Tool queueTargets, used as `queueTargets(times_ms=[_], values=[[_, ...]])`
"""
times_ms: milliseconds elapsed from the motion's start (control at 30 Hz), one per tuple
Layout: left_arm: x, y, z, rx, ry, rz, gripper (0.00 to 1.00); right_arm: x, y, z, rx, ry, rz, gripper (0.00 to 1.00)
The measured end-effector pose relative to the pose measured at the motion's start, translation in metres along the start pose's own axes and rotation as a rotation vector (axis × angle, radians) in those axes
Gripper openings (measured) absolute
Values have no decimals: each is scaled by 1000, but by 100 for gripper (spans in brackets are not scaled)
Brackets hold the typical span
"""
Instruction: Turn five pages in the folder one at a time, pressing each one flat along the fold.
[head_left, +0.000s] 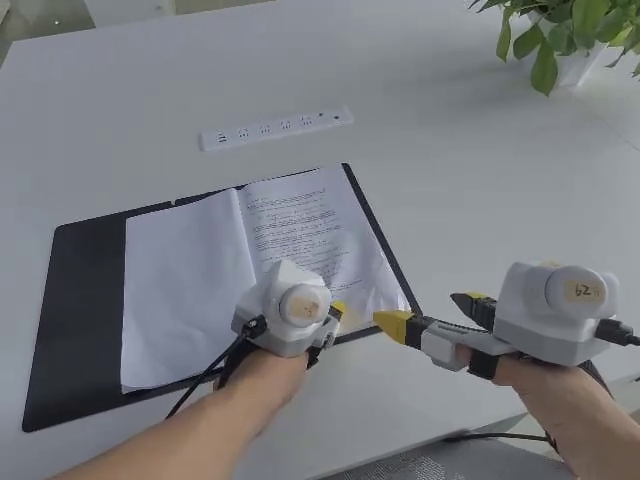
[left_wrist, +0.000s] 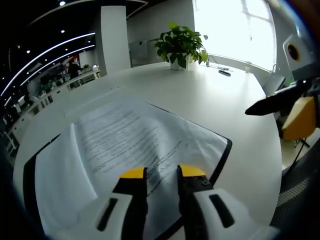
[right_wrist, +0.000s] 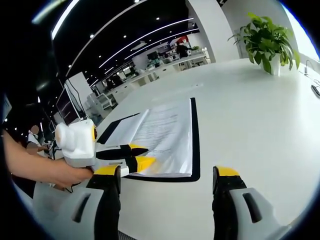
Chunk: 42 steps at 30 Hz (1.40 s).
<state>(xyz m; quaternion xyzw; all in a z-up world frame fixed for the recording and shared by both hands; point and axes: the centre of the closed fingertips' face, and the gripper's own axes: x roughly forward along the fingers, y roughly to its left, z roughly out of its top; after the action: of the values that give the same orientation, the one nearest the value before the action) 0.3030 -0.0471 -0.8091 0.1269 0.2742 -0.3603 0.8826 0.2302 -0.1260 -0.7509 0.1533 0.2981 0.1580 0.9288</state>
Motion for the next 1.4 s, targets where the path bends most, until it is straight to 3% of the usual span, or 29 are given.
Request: queueTargets(times_ms=[433, 567, 900, 1133, 1400], values=[[1, 9, 0, 9, 11, 19, 6, 2, 1, -2, -3, 11, 4, 74], [1, 9, 0, -29, 2, 22, 6, 5, 3, 0, -12, 11, 17, 72], [2, 9, -1, -70, 4, 18, 5, 28, 8, 0, -33, 37, 70, 57], [3, 10, 0, -67, 4, 20, 5, 39, 14, -3, -61, 44, 101, 52], [4, 10, 0, -70, 5, 23, 5, 52, 5, 5, -72, 29, 115, 47]])
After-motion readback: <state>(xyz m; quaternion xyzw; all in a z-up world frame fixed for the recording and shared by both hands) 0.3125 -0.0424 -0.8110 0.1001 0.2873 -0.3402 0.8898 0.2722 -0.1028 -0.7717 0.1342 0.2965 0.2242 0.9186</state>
